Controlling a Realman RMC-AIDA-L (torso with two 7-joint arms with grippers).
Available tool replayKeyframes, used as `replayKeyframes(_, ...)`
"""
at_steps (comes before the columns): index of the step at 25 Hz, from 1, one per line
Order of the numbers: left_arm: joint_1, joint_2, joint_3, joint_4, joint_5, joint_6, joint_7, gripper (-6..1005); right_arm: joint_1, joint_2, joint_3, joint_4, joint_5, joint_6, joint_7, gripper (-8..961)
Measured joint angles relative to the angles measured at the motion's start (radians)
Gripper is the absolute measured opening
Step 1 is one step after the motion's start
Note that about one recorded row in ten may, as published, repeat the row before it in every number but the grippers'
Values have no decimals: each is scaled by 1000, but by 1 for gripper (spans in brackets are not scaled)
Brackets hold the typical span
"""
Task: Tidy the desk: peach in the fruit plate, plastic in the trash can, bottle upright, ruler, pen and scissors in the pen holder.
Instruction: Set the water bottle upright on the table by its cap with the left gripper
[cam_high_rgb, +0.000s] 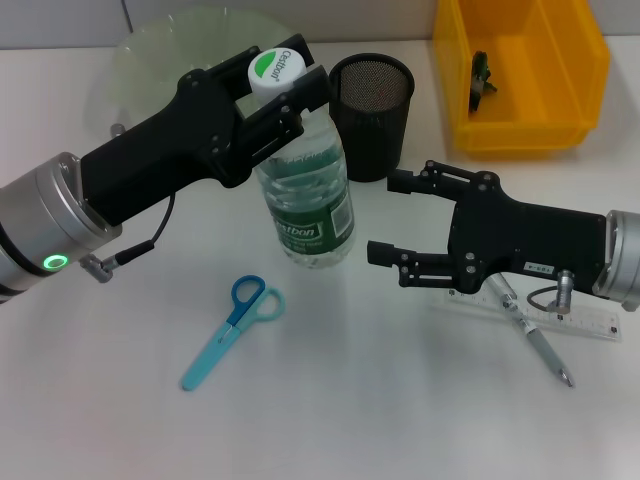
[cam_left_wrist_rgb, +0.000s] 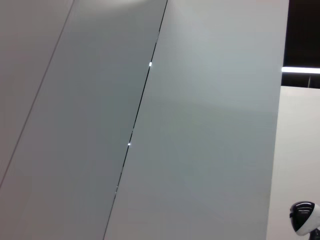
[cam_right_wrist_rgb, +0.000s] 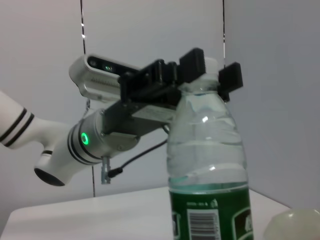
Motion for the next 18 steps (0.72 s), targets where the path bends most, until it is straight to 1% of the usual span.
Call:
replayKeyframes(4,0,0,0,0,0,0,0,443,-6,0,3,0,1,-9,0,819)
replayKeyframes(11,9,5,-18,3,1,-75,9,446,-32,2,12,-1,5,-27,-27,818)
replayKeyframes(18,41,7,-19,96,2,-169,11,456,-49,2,46,12,6,-37,-37,818)
